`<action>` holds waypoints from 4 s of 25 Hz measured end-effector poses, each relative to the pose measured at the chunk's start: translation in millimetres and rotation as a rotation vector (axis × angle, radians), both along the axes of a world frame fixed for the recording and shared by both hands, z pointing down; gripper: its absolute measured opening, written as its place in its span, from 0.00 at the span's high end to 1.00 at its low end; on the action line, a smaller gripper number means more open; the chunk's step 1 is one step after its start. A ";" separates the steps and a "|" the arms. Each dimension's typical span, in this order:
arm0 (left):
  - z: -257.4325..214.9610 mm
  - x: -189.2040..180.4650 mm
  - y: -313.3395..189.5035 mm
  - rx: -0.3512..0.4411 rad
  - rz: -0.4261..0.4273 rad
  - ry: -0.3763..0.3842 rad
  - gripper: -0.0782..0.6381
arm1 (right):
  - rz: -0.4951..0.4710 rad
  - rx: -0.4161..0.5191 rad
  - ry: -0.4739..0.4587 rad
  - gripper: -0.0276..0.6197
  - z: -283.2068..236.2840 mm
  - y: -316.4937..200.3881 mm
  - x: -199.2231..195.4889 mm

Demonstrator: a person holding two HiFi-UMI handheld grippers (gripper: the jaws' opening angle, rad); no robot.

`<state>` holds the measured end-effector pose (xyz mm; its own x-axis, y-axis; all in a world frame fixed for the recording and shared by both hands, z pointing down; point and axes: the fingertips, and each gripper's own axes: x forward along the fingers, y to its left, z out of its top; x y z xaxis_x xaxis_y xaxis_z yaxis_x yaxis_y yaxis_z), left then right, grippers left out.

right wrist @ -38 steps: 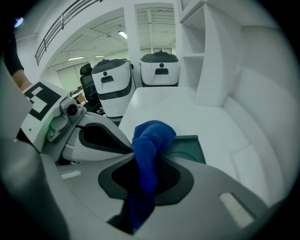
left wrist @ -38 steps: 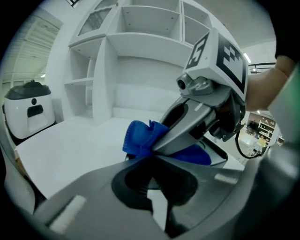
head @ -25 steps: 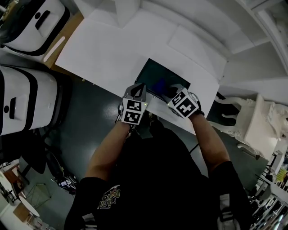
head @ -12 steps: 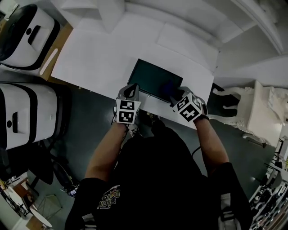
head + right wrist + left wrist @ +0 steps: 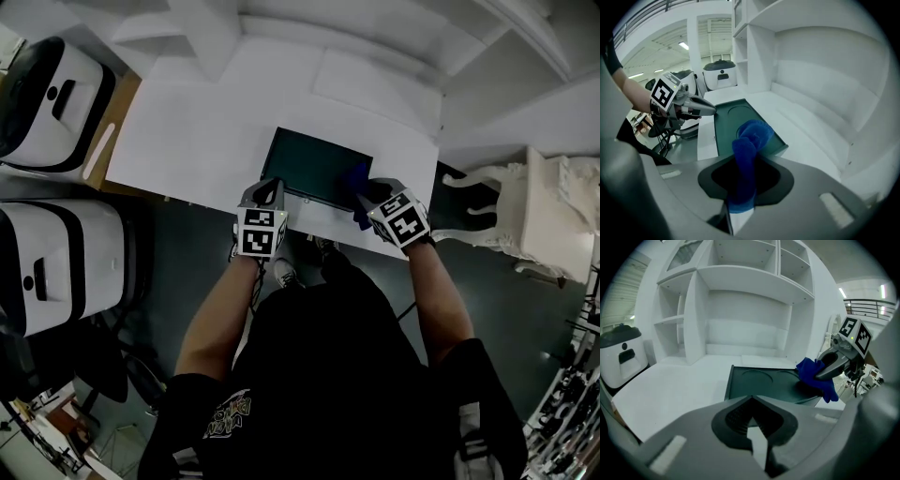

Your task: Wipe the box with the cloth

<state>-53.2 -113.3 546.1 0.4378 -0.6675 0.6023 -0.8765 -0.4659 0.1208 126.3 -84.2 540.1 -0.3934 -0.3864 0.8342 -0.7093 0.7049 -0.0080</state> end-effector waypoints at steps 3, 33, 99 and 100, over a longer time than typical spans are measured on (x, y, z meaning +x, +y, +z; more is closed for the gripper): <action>0.4 1.5 -0.3 -0.002 0.035 -0.006 0.89 | 0.042 -0.001 -0.025 0.80 0.3 -0.1 2.3; -73.2 -15.1 40.7 0.046 0.140 0.274 0.89 | 0.527 0.190 -0.446 0.80 -75.7 56.7 26.3; -76.5 134.5 290.5 -0.046 0.098 0.382 0.89 | 0.046 0.047 -0.540 0.81 -69.8 256.5 50.4; -77.3 135.3 289.6 -0.044 0.098 0.384 0.89 | 0.046 0.048 -0.541 0.81 -70.6 257.4 51.0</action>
<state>82.2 176.3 468.8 0.6972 -0.5888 0.4090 -0.7152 -0.5324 0.4528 177.3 173.2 469.6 -0.7436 -0.4460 0.4982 -0.6429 0.6817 -0.3493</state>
